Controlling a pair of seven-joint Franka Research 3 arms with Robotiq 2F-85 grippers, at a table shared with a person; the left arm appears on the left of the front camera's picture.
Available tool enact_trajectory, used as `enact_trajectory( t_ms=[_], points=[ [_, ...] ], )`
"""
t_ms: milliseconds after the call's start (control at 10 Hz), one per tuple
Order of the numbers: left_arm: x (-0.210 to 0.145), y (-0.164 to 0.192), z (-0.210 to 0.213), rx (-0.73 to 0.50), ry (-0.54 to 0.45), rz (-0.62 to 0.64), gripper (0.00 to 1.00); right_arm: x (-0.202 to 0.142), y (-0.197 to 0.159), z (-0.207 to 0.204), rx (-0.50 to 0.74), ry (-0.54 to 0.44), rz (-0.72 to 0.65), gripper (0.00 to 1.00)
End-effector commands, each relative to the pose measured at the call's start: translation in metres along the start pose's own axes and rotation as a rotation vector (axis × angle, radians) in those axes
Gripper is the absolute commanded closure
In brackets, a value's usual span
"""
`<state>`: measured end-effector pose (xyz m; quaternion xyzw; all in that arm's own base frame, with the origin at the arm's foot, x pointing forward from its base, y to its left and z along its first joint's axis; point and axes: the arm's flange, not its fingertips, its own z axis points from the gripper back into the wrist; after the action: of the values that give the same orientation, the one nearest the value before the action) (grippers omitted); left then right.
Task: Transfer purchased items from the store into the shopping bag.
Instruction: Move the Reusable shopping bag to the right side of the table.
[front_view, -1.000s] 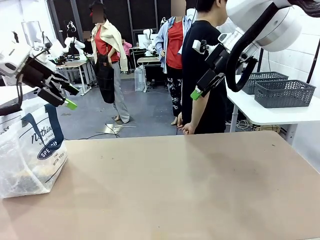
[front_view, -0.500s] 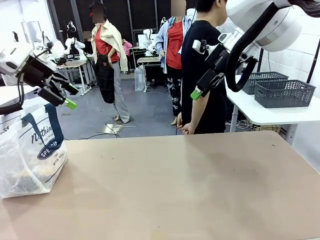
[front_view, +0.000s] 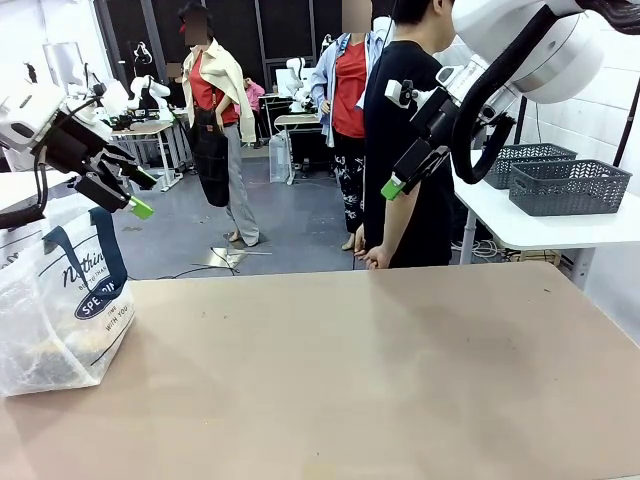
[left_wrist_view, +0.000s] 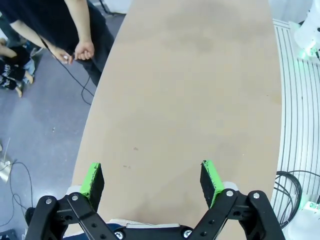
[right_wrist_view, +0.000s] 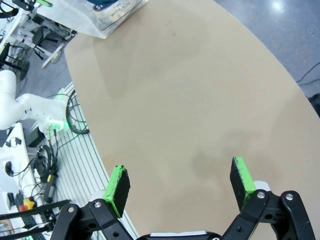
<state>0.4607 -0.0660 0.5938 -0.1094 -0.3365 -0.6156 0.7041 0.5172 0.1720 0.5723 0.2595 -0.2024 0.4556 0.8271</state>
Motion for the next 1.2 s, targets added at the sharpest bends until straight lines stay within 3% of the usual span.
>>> enact_trajectory(
  t_ms=[0, 1100],
  points=[
    [-0.0029, -0.0013, 0.0002, -0.008, -0.027, -0.008, 0.00, 0.0013, 0.0017, 0.0006, 0.013, -0.007, -0.018, 0.00],
    [-0.0029, -0.0013, 0.0002, -0.008, -0.027, -0.008, 0.00, 0.0013, 0.0017, 0.0006, 0.013, -0.007, -0.018, 0.00]
  ],
)
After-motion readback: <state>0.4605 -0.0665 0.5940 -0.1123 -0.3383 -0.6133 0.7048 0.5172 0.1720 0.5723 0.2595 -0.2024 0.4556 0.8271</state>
